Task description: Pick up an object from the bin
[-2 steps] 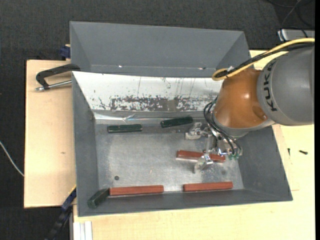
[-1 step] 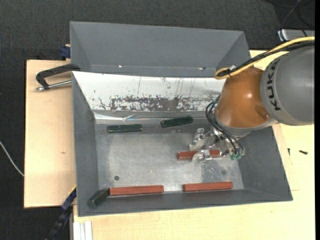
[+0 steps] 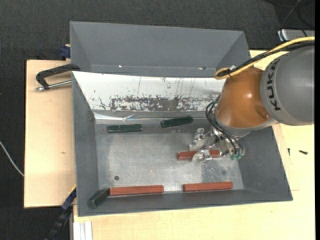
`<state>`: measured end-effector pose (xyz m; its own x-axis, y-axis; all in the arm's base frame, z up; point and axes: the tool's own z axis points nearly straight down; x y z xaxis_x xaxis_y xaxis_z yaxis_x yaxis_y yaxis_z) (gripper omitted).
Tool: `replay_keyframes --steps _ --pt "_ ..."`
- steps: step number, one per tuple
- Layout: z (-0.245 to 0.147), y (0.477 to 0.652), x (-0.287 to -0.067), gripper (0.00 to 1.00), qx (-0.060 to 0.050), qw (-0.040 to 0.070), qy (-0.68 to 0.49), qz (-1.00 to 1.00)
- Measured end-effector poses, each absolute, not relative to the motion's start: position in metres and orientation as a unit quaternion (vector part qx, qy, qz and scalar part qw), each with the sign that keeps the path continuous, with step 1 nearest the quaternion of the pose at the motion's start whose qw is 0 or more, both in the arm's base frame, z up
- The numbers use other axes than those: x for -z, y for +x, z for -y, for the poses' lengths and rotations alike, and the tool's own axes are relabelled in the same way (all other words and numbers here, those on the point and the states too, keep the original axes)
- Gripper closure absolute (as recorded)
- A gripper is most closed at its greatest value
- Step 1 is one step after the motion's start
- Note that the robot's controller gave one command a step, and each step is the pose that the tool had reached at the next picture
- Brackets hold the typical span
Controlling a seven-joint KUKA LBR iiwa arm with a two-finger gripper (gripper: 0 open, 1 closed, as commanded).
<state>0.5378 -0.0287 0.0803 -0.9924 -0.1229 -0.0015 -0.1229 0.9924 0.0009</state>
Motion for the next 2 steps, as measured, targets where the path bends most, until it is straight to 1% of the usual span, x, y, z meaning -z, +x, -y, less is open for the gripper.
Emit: replay_keyframes --steps 1,2 --pt "0.029 0.537 -0.084 1.0 -0.001 -0.001 -0.062 -0.998" --pt "0.028 0.535 -0.102 1.0 -0.001 -0.003 -0.062 -0.998"
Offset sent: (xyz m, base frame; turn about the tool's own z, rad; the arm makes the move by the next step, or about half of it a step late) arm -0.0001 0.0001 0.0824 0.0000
